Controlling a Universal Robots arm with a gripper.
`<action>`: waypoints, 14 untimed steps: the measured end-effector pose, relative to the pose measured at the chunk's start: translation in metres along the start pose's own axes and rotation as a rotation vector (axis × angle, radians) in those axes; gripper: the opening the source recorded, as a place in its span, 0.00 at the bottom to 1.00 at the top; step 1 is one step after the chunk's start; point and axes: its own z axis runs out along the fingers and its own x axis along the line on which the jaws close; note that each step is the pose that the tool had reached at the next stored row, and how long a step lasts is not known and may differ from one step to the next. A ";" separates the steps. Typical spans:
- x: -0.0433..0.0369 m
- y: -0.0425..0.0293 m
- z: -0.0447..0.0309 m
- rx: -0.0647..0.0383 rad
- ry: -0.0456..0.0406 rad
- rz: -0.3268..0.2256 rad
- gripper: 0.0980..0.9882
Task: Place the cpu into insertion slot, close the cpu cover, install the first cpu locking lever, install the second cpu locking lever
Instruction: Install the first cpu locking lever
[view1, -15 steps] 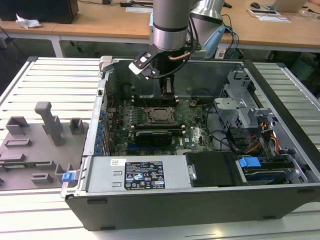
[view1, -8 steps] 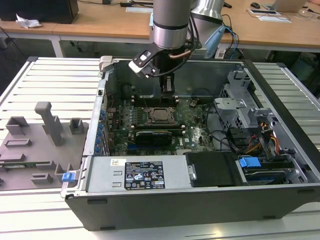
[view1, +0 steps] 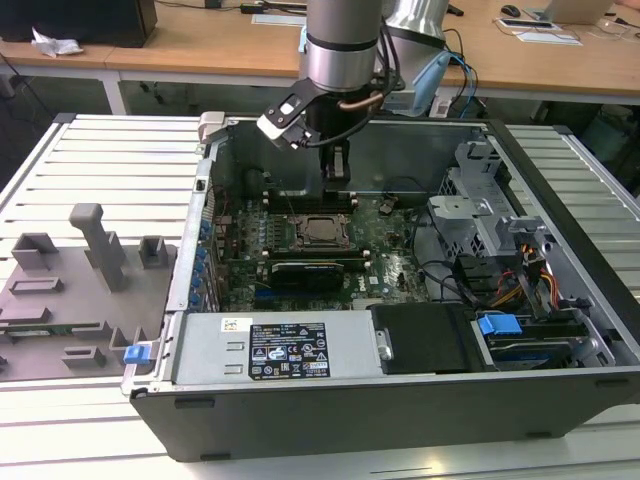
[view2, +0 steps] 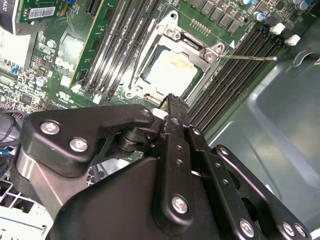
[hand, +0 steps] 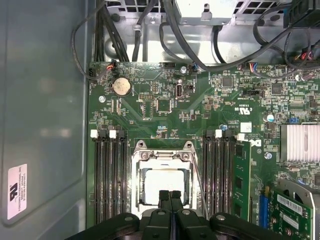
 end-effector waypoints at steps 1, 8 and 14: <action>0.0000 0.0000 -0.0009 0.000 0.0000 0.000 0.01; 0.0001 0.0006 -0.0164 0.000 -0.0006 0.000 0.01; 0.0002 0.0009 -0.0276 0.000 -0.0005 0.000 0.01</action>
